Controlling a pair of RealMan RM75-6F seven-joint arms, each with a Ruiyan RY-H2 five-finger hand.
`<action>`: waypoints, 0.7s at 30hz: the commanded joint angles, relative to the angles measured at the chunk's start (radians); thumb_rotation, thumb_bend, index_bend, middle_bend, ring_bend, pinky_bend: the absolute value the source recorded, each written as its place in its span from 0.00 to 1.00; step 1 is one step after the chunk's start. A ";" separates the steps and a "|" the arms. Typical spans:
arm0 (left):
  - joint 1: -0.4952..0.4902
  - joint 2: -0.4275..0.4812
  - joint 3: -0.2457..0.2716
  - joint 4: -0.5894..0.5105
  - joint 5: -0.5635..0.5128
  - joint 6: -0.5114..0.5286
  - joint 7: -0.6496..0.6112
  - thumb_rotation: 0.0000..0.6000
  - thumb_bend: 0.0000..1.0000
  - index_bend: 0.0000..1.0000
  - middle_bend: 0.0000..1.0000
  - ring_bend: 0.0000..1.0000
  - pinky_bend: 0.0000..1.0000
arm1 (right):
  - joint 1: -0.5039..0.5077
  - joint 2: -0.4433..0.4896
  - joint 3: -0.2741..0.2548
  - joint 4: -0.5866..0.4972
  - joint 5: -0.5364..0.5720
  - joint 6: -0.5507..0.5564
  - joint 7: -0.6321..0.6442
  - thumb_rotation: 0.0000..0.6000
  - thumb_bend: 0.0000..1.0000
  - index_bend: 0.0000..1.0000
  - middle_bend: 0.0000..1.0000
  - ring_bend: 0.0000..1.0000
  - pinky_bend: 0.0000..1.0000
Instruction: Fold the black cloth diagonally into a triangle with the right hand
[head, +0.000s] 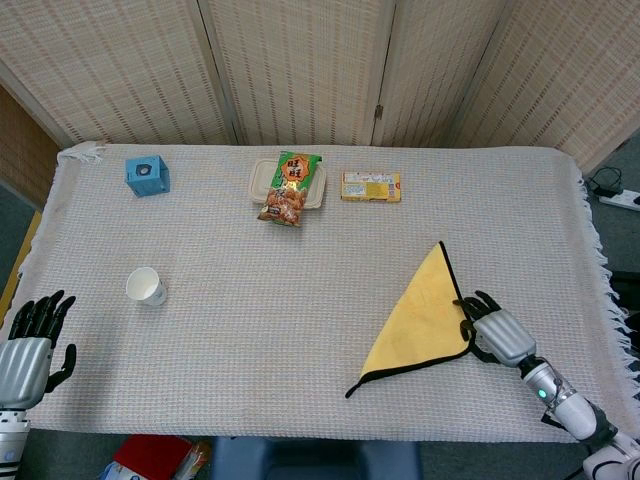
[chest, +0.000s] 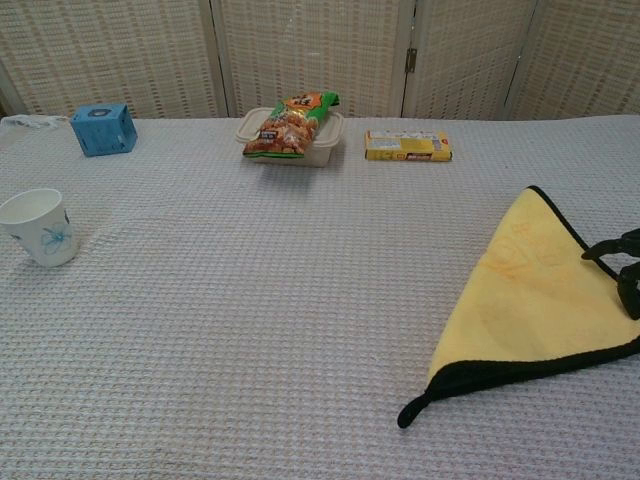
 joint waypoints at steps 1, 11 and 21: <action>0.000 -0.001 0.001 0.000 0.001 -0.001 -0.001 1.00 0.64 0.00 0.07 0.00 0.00 | 0.002 0.010 0.000 -0.020 0.004 -0.026 0.007 1.00 0.50 0.25 0.03 0.05 0.00; 0.005 0.004 0.001 -0.006 0.009 0.016 -0.006 1.00 0.63 0.00 0.06 0.00 0.00 | -0.008 0.079 0.012 -0.133 -0.004 0.008 0.052 1.00 0.50 0.00 0.00 0.01 0.00; 0.005 0.007 0.008 -0.023 0.018 0.014 0.008 1.00 0.63 0.00 0.06 0.00 0.00 | -0.143 0.398 0.016 -0.557 0.067 0.203 -0.060 1.00 0.50 0.00 0.00 0.00 0.00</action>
